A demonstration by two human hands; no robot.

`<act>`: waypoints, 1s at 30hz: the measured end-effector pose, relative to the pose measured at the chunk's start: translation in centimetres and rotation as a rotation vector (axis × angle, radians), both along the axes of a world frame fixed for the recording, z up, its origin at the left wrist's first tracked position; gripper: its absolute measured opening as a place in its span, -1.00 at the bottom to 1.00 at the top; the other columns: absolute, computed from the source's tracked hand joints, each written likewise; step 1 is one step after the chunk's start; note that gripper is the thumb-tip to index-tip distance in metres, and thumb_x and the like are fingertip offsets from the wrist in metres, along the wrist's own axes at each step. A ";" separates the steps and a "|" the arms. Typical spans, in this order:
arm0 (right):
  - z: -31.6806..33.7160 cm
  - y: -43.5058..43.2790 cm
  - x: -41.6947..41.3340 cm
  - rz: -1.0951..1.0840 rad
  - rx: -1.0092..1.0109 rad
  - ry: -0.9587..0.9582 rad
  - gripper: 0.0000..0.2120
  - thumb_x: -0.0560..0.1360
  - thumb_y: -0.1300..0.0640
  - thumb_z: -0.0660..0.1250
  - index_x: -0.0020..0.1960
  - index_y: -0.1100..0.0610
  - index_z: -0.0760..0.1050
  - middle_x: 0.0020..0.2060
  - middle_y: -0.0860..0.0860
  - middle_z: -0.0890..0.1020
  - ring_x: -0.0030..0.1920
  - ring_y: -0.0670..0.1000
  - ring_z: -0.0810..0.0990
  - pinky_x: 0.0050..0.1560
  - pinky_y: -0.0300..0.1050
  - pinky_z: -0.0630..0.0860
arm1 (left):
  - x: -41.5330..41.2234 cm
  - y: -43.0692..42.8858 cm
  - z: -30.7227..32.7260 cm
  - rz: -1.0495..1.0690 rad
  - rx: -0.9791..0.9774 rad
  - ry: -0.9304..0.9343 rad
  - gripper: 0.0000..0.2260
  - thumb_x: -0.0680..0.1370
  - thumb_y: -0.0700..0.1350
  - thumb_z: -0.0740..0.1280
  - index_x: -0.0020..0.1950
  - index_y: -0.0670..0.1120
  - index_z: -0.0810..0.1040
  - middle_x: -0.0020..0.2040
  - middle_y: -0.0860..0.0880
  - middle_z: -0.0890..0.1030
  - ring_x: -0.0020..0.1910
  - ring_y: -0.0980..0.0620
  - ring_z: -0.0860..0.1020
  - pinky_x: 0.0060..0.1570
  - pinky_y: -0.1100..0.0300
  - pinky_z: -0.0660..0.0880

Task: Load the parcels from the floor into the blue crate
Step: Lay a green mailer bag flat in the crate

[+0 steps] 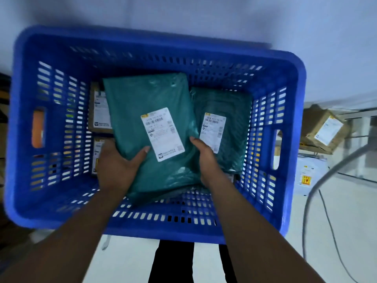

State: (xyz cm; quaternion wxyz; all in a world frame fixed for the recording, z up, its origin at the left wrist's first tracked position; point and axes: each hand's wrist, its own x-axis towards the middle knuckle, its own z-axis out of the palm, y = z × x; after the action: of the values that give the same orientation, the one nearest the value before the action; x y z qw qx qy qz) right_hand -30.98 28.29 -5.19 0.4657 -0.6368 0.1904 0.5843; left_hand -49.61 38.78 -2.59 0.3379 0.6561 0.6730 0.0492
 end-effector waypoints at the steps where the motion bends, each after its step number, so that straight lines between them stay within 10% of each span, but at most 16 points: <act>1: 0.3 -0.3 0.9 -0.015 -0.016 -0.029 -0.74 0.44 -0.06 0.44 0.07 0.03 0.67 0.07 0.08 0.73 0.12 0.16 0.68 0.31 0.15 0.52 | 0.5 -0.9 0.0 -0.007 -0.018 -0.002 -0.33 0.29 0.34 0.54 0.18 -0.04 0.45 0.15 -0.08 0.64 0.09 -0.12 0.63 0.05 -0.07 0.61; 4: 1.2 -0.9 3.6 0.146 -0.152 -0.240 -0.60 0.40 -0.26 0.35 0.01 0.03 0.65 0.11 0.06 0.69 0.11 0.13 0.64 0.29 0.08 0.52 | 2.0 -3.8 -0.2 -0.027 -0.060 -0.035 -0.41 0.32 0.30 0.55 0.13 -0.01 0.44 0.13 -0.06 0.62 0.08 -0.09 0.61 0.06 -0.05 0.61; 8: 2.5 -2.0 6.3 0.364 -0.334 -0.365 -0.36 0.61 -0.32 0.05 0.44 0.14 0.42 0.36 0.19 0.50 0.33 0.18 0.49 0.26 -0.02 0.37 | 4.6 -5.4 -1.1 -0.162 -0.086 -0.042 -0.46 0.38 0.27 0.52 0.12 -0.05 0.45 0.10 -0.12 0.58 0.06 -0.11 0.58 0.02 0.01 0.57; 15: 1.6 -5.1 6.3 0.124 -0.647 -0.624 -0.39 0.62 -0.18 0.11 0.44 0.28 0.29 0.36 0.25 0.47 0.31 0.26 0.50 0.27 0.10 0.44 | 12.2 -5.3 -2.6 -0.360 -0.025 -0.006 -0.40 0.43 0.29 0.46 0.21 -0.15 0.47 0.13 -0.18 0.57 0.12 -0.18 0.55 0.02 -0.07 0.56; 21: 2.1 -5.8 4.2 0.321 -0.523 -1.048 -0.31 0.56 0.19 0.24 0.60 0.31 0.05 0.57 0.24 0.20 0.55 0.19 0.20 0.52 -0.07 0.12 | 13.0 -6.9 -3.3 -0.323 0.037 -0.016 -0.44 0.48 0.28 0.43 0.17 -0.17 0.44 0.09 -0.17 0.53 0.06 -0.15 0.53 -0.10 0.01 0.50; 30: -0.6 -5.0 3.3 0.806 -0.449 -1.377 -0.35 0.63 -0.03 0.06 0.63 0.24 0.03 0.62 0.19 -0.01 0.63 0.16 -0.08 0.59 0.18 -0.15 | 13.3 -8.2 -3.3 -0.338 0.060 -0.100 -0.34 0.60 0.22 0.29 0.54 -0.16 0.24 0.49 -0.19 0.30 0.44 -0.14 0.34 0.38 -0.06 0.39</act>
State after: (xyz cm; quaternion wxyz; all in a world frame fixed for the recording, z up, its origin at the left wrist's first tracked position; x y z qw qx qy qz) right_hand -27.70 23.26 -5.80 0.0947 -0.9494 -0.2681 0.1335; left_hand -36.27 30.62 -5.93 0.3549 0.7662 0.5338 0.0442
